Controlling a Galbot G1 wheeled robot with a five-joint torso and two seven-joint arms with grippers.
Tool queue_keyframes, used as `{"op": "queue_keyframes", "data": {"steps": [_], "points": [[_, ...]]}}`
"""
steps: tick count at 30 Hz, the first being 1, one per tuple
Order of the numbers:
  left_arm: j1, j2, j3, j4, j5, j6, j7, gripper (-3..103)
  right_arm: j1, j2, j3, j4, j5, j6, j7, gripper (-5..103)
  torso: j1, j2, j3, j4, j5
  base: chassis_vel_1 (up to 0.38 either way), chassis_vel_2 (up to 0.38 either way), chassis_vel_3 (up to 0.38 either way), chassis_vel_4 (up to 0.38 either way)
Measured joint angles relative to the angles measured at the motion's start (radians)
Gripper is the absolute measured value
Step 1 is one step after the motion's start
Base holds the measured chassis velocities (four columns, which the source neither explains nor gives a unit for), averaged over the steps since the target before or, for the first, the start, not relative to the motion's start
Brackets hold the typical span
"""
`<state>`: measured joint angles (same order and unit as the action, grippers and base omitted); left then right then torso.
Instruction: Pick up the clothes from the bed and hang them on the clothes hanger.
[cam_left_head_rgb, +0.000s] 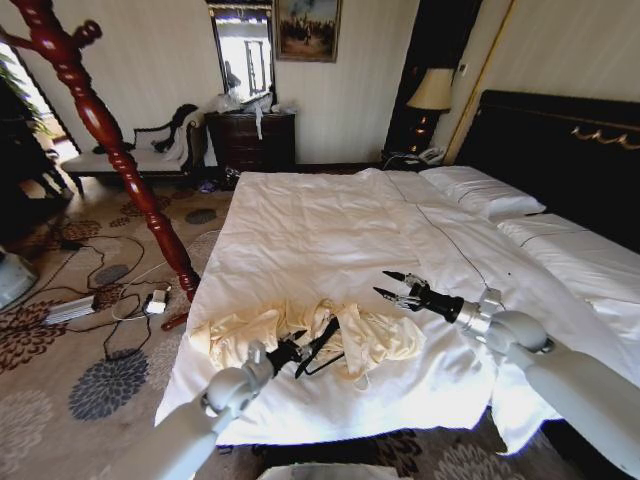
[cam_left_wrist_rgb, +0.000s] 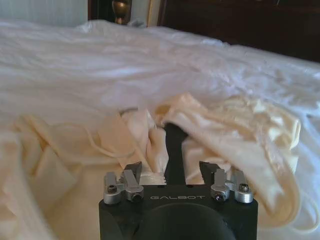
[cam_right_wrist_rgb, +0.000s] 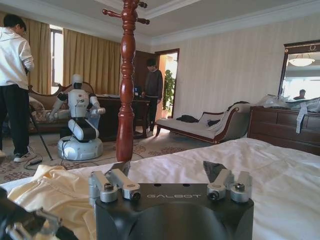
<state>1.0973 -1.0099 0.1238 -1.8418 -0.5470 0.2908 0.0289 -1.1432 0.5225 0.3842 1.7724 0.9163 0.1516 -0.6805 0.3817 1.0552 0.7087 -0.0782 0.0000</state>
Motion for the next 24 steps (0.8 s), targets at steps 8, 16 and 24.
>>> {"op": "queue_keyframes", "data": {"steps": [8, 16, 24], "points": [[-0.04, -0.04, 0.048, 0.066, 0.012, 0.001, -0.011, 90, -0.015, 0.005, 0.001, -0.017, -0.029, 0.004, -0.004, 100, 0.0, 0.0, 0.0, 0.0, -0.0001, 0.0, 0.0, 0.0, 0.0], [-0.024, 0.048, -0.036, -0.062, 0.0, 0.033, -0.028, 94, -0.037, 0.008, 0.025, -0.008, -0.038, 0.01, -0.008, 100, 0.0, 0.0, 0.0, 0.0005, 0.0001, 0.0, 0.0, 0.0, 0.0], [-0.012, 0.016, 0.019, -0.09, -0.053, 0.006, 0.001, 92, -0.038, 0.007, 0.024, 0.007, -0.036, 0.009, 0.003, 100, 0.0, 0.0, 0.0, 0.0002, 0.0, 0.0, 0.0, 0.0, 0.0]]}}
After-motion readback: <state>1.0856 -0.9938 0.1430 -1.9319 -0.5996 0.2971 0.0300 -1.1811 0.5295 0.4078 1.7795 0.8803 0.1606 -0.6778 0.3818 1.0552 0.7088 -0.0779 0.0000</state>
